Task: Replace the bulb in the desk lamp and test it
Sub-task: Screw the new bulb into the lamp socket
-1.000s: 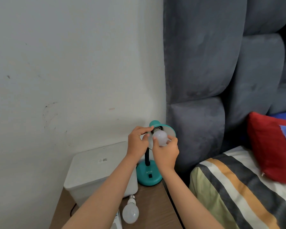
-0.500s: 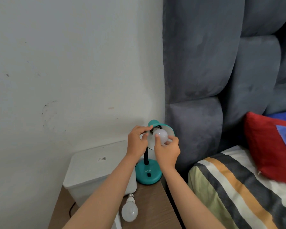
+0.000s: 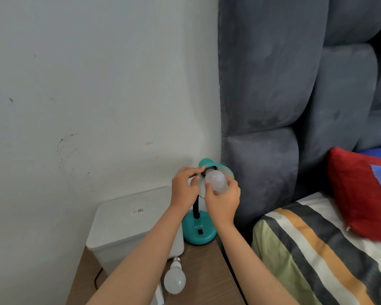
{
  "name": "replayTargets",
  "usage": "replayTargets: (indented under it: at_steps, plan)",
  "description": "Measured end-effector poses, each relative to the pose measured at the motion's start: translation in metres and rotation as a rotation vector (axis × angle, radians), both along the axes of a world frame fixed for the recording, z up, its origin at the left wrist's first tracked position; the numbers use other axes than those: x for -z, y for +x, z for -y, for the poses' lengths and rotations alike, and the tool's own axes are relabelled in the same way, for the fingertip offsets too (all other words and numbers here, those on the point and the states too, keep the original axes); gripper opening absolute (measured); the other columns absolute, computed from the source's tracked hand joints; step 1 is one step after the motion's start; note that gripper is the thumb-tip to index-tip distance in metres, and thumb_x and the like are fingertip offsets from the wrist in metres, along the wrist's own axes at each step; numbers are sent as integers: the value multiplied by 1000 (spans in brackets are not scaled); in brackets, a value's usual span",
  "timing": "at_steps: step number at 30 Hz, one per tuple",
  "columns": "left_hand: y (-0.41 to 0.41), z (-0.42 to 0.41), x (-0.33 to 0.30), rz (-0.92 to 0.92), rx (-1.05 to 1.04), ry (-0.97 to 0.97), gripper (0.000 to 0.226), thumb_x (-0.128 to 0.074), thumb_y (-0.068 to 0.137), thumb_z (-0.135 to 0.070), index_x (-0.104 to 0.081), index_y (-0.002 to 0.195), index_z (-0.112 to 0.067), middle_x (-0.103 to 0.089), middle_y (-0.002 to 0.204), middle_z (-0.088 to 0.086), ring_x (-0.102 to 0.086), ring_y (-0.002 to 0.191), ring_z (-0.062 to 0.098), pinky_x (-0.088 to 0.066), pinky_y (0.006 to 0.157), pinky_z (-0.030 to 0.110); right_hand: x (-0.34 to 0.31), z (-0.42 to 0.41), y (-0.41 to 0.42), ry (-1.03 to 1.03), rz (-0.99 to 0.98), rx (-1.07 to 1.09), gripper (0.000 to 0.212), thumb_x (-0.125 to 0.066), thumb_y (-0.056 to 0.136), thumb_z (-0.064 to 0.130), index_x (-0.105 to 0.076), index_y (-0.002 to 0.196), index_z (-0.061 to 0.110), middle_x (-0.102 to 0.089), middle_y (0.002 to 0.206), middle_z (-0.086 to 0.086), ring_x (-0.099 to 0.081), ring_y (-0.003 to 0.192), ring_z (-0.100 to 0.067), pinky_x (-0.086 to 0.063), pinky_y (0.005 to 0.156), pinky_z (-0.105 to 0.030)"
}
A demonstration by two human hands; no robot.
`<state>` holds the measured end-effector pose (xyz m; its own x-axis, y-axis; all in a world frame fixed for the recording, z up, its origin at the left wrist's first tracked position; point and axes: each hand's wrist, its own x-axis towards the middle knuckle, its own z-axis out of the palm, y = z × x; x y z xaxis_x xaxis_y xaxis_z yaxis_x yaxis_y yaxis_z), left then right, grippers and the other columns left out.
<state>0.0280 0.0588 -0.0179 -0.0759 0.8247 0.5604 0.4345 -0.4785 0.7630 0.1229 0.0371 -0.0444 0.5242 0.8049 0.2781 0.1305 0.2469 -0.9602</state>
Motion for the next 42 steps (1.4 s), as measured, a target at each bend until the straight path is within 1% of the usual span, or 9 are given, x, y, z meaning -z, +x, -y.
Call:
replayTargets:
  at_steps: [5,11,16,22,27,31,35,37,42]
  plan:
    - [0,0,-1,-4,-3,-4,32,-55,85,3,-69,104,-19,-62,99,-6,-57,92,-3,-41,83,2,4,-2,-1,-35,-70,-7,46,-69,82,31,-48,117,9,-58,103,-8,-62,84,-18,-40,62,-17]
    - [0,0,-1,1,0,-12,33,-54,85,3,-69,105,-19,-62,98,-6,-57,91,-3,-40,84,2,7,0,-6,63,52,-20,59,-72,79,16,-42,130,11,-45,115,-5,-52,90,-12,-40,63,2]
    - [0,0,0,5,-1,-11,32,-55,86,2,-69,104,-20,-62,99,-6,-58,92,-3,-41,84,2,7,-4,-2,-30,-80,-11,48,-67,83,31,-46,120,8,-58,107,-11,-59,85,-19,-40,62,-12]
    - [2,0,0,14,-7,-11,33,-54,85,3,-69,104,-19,-62,100,-4,-57,92,-3,-40,83,1,13,-4,-5,53,105,-29,59,-71,79,13,-43,131,12,-45,115,-10,-57,88,-21,-39,61,4]
    - [1,1,0,6,-5,-11,33,-54,86,3,-69,104,-20,-62,100,-5,-57,93,-3,-40,84,1,8,-6,-4,-9,-31,-18,53,-70,81,28,-45,123,8,-56,116,-15,-56,74,-12,-40,60,-9]
    - [1,1,1,-1,-5,-10,33,-54,86,3,-69,104,-21,-62,100,-5,-57,93,-3,-41,84,2,13,-5,-9,71,53,-12,61,-71,79,14,-41,131,15,-43,114,-9,-59,81,-20,-44,59,-2]
    - [0,3,0,5,-2,-6,33,-55,85,4,-69,103,-20,-62,100,-6,-57,92,-5,-41,84,2,15,-7,-5,-19,-75,-10,48,-69,81,34,-47,118,13,-61,100,-12,-65,81,-25,-43,60,-18]
    - [1,3,0,9,2,-7,33,-55,85,4,-69,103,-20,-62,100,-6,-57,92,-6,-40,83,1,14,-11,-1,-48,-110,-13,50,-68,81,40,-47,114,8,-64,97,-13,-64,85,-26,-41,57,-13]
    - [1,2,0,20,-2,-8,34,-54,85,4,-69,103,-21,-62,99,-7,-58,92,-2,-40,84,1,17,-9,-3,52,66,-46,63,-72,78,22,-39,131,17,-45,116,-5,-62,86,-25,-46,64,-9]
